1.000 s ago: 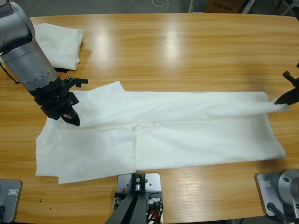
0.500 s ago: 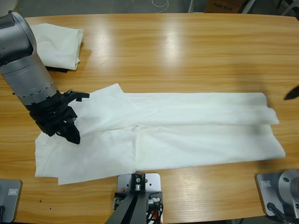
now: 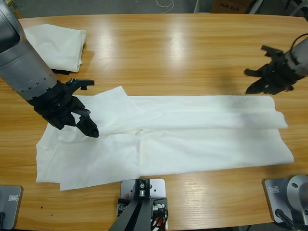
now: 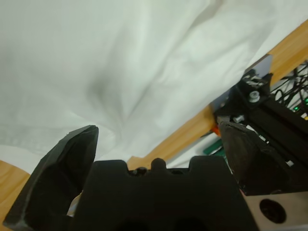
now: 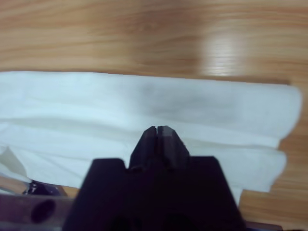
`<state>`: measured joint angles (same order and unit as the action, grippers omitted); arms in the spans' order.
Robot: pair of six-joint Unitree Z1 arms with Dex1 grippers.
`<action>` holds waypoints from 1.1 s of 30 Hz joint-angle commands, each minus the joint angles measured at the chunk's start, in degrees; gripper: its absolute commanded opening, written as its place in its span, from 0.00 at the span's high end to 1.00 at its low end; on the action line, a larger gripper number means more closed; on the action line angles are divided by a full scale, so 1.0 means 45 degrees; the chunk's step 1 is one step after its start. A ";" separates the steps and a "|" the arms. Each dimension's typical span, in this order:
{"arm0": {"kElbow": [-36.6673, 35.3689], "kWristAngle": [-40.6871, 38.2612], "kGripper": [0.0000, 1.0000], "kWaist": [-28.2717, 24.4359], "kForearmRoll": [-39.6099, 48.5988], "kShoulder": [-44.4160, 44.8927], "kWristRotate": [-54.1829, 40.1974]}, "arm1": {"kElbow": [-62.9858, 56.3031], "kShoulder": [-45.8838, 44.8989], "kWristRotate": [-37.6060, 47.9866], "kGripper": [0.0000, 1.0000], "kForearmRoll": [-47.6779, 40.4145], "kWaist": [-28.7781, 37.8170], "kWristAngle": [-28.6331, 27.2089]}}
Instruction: Fold clothes
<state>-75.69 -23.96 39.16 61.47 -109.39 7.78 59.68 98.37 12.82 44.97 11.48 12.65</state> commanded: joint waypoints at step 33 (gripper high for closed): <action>0.2489 0.0739 0.00 -0.0135 -0.0789 0.2220 0.0516 | -0.2560 -0.0531 0.4744 1.00 0.1607 0.4570 0.1157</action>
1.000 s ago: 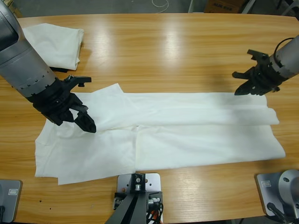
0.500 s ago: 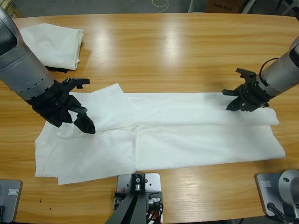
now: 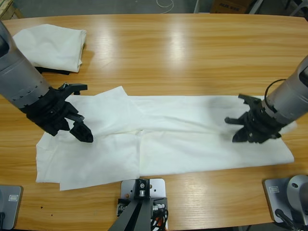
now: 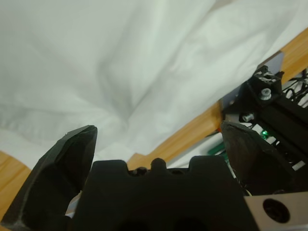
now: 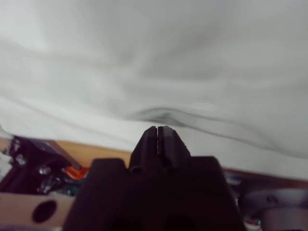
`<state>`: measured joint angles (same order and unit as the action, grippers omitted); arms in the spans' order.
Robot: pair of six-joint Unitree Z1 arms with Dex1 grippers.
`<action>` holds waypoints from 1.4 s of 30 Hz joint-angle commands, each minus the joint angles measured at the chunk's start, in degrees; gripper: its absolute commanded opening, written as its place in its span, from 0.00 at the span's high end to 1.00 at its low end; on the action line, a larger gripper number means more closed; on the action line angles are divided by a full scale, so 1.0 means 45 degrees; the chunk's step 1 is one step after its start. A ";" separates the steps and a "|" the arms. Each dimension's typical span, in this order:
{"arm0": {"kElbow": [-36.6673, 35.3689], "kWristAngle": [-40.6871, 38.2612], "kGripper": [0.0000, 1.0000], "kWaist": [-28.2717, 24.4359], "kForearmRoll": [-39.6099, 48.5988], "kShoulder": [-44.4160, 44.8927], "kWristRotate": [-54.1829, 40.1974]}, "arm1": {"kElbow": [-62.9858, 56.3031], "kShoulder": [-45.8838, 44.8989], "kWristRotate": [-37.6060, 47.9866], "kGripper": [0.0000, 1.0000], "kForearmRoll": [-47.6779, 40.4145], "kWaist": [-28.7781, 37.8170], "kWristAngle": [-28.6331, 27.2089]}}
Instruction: Fold clothes
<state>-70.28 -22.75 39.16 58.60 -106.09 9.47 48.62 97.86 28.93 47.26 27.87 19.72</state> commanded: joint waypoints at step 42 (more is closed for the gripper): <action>0.4579 0.1463 0.01 -0.1299 -0.2963 0.3631 0.4029 | 0.5089 0.3930 0.2258 1.00 -0.3084 0.4166 0.0293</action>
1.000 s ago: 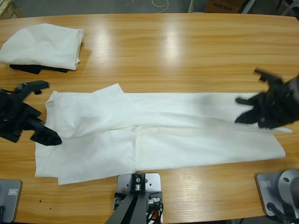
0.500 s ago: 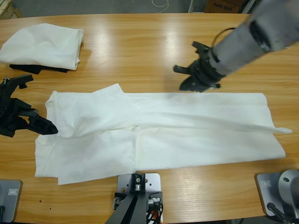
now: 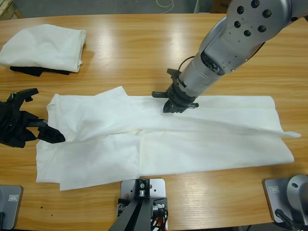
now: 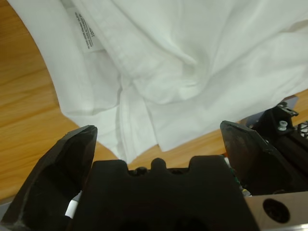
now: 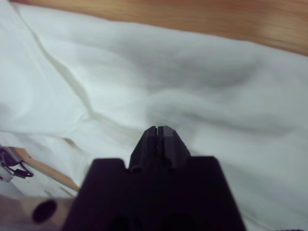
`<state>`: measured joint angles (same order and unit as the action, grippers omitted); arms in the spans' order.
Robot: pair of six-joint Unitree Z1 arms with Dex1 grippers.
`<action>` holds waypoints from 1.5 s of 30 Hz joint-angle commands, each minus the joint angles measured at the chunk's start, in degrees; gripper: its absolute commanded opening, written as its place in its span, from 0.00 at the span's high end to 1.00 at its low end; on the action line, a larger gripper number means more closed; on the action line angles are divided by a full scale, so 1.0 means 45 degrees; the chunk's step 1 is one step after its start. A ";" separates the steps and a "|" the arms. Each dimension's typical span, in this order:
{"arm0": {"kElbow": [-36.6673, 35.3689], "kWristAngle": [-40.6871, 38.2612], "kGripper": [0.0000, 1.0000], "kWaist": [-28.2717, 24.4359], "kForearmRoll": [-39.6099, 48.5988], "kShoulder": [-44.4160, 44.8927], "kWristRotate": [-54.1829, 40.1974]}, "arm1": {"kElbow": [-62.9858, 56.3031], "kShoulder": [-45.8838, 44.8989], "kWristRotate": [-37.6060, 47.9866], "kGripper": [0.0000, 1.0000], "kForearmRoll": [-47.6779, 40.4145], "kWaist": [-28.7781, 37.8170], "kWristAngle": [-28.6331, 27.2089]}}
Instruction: Fold clothes
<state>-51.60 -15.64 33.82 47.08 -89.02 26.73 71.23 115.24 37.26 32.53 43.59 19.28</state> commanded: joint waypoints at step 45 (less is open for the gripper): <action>0.2192 -0.0836 0.17 0.0024 -0.5252 -0.1511 0.1681 | -0.1623 -0.1722 0.0473 1.00 -0.1830 0.1818 0.0871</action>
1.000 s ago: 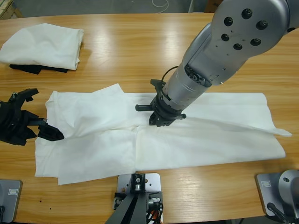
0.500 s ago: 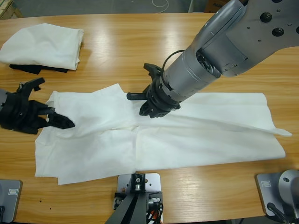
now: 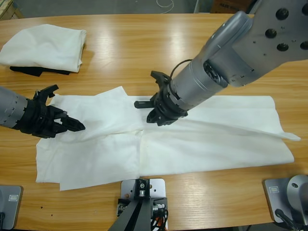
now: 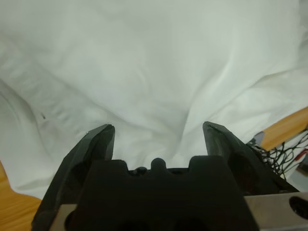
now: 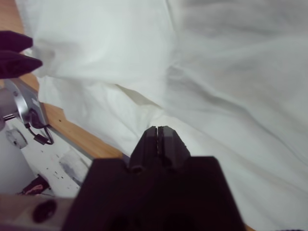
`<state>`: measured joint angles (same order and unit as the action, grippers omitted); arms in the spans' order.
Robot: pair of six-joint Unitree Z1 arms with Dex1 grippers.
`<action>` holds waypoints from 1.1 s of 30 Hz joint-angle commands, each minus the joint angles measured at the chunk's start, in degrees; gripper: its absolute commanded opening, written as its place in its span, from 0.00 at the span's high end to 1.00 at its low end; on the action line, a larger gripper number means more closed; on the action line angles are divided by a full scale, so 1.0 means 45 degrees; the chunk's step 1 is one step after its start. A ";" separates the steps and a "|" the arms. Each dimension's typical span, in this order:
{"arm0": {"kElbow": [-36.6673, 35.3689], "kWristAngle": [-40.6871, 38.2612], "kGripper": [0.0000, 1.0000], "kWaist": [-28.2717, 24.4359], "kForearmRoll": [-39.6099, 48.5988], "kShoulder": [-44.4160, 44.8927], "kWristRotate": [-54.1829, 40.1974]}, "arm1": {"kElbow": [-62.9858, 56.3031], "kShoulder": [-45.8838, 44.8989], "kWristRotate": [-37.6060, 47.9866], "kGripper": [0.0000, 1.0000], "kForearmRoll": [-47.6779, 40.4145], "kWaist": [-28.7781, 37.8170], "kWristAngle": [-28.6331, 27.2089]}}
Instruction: Fold clothes
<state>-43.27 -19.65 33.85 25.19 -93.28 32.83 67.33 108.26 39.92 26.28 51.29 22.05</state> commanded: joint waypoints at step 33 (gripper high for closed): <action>0.3616 -0.0535 0.25 -0.1765 -0.5359 0.0455 0.3992 | -0.2423 0.0454 0.0417 1.00 -0.2469 0.0107 0.1233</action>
<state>-30.74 -20.11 27.33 3.73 -91.61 48.36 58.66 108.60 40.58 17.07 51.30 26.63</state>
